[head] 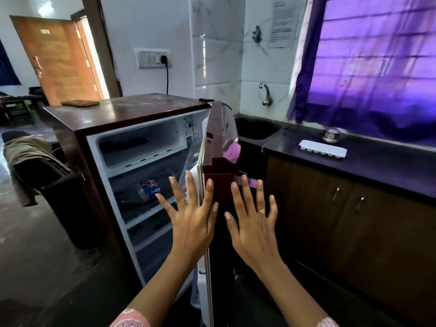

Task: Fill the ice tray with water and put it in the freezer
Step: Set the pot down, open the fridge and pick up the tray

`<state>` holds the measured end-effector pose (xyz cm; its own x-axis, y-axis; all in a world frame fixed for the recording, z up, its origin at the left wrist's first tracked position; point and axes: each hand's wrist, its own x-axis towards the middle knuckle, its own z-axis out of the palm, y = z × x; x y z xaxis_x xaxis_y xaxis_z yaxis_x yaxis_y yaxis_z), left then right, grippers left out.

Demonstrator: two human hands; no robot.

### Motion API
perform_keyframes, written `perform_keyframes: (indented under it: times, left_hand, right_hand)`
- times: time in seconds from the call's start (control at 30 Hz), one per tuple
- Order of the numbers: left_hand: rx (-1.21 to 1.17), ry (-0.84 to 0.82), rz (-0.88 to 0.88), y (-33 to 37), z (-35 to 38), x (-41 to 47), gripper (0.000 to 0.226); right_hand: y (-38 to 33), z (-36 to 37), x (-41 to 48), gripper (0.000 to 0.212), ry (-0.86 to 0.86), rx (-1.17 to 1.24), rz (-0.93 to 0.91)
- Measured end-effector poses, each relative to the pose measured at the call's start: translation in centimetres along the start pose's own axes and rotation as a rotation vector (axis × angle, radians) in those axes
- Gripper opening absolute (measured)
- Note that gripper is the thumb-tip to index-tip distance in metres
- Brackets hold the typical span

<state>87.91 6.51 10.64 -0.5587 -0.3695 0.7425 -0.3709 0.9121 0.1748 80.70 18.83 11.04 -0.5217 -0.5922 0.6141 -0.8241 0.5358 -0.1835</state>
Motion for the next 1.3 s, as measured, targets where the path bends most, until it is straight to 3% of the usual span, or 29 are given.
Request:
perform_keyframes:
  times: [0.43, 0.7, 1.3]
  left_hand:
    - [-0.079, -0.032, 0.103, 7.4, 2.8, 0.9, 0.064]
    - [0.016, -0.144, 0.038, 9.5, 5.4, 0.7, 0.071]
    - [-0.033, -0.115, 0.107, 13.8, 9.5, 2.7, 0.072]
  right_hand:
    - [6.7, -2.1, -0.9, 0.065, -0.029, -0.025, 0.24]
    - [11.7, -3.0, -1.0, 0.063, -0.05, -0.059, 0.328]
    - [18.5, -3.0, 0.3, 0.058, -0.054, -0.104, 0.4]
